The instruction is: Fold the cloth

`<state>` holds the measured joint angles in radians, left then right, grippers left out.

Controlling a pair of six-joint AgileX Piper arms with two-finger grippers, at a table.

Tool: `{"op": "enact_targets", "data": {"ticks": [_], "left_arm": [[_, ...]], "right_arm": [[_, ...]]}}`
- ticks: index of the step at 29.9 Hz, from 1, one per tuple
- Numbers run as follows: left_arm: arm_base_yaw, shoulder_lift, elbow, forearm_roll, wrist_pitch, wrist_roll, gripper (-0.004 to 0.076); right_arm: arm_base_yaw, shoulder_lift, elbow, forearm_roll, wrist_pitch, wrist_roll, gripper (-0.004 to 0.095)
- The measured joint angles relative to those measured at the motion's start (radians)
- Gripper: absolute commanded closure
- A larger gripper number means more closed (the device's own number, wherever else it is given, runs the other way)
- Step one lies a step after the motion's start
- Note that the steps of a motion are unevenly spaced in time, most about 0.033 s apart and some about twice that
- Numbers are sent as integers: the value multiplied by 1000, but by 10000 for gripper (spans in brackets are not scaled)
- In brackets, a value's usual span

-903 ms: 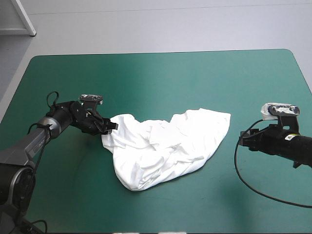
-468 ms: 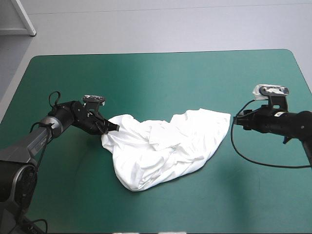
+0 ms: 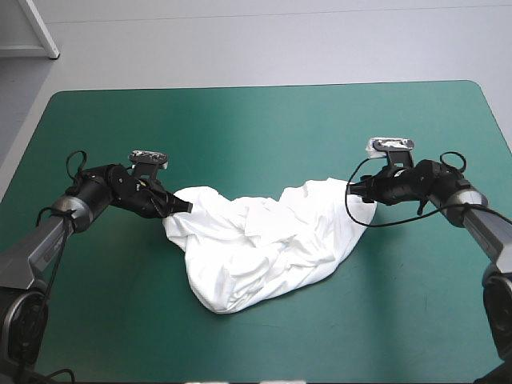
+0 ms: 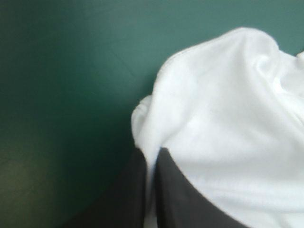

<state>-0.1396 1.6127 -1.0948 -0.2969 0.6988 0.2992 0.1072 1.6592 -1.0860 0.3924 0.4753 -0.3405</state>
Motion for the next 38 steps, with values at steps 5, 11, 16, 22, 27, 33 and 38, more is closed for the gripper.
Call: {"op": "enact_targets", "data": {"ticks": [5,11,16,22,27,33,38], "left_arm": [[0,-20,0,2,8,0,734],[0,-38,1,19,14,0,734],[0,-57,2,21,16,0,734],[-1,-94,2,23,17,-2,734],[-1,-153,-54,51,64,-2,734],[-2,-272,-275,172,162,-7,734],[-5,-354,-523,338,258,-50,734]], "right_arm": [[2,77,-16,-102,-23,94,400],[22,102,-32,-142,-27,122,591],[85,130,-45,-155,-40,122,912],[119,129,-52,-168,-49,150,921],[122,55,-75,-305,88,266,921],[122,-174,-241,-504,250,407,922],[124,-345,-431,-701,443,492,922]]}}
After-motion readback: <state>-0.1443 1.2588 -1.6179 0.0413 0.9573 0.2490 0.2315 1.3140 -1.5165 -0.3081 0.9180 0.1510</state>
